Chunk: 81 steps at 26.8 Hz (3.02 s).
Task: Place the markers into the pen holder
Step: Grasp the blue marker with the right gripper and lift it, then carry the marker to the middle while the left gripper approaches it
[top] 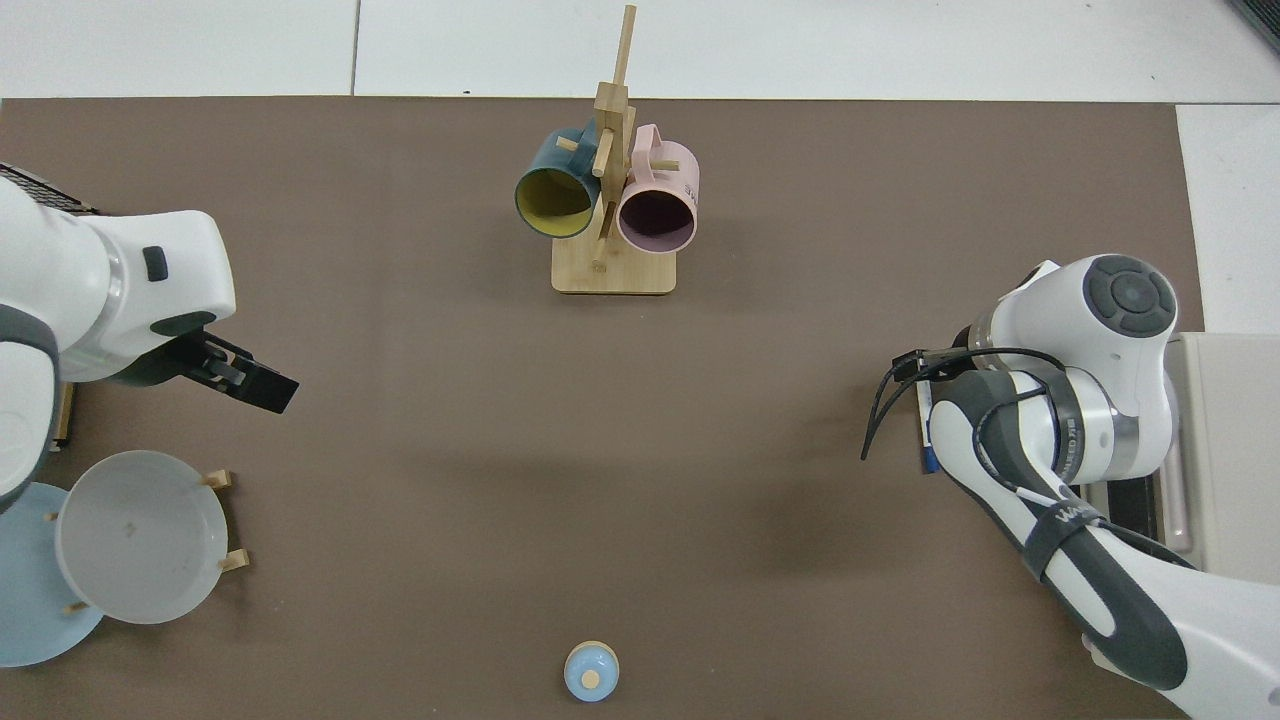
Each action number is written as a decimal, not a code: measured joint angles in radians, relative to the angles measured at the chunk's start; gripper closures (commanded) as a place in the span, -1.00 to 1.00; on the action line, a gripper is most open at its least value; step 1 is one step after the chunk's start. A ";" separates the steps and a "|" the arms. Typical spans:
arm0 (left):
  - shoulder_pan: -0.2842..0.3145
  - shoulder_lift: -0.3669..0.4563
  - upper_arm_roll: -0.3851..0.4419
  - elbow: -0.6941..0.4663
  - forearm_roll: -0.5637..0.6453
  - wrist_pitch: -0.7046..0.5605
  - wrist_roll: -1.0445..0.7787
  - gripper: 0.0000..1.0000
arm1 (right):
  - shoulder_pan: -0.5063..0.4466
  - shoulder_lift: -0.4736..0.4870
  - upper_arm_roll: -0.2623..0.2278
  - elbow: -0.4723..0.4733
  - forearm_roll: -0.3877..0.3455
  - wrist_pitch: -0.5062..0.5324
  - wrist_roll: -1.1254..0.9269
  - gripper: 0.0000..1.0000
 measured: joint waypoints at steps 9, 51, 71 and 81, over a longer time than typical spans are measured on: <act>-0.015 -0.003 -0.043 -0.012 0.000 0.001 0.142 -1.00 | 0.004 0.013 0.003 -0.017 0.000 0.018 0.088 -1.00; -0.055 -0.009 -0.074 -0.045 -0.024 0.090 0.466 -1.00 | 0.020 -0.098 0.012 0.184 0.171 -0.258 0.540 1.00; -0.065 -0.009 -0.158 -0.042 -0.187 0.180 0.756 -0.98 | 0.235 -0.272 0.031 0.282 0.475 -0.356 1.470 1.00; -0.075 -0.009 -0.234 -0.038 -0.190 0.213 0.756 -0.99 | 0.323 -0.275 0.050 0.290 0.478 -0.271 1.691 1.00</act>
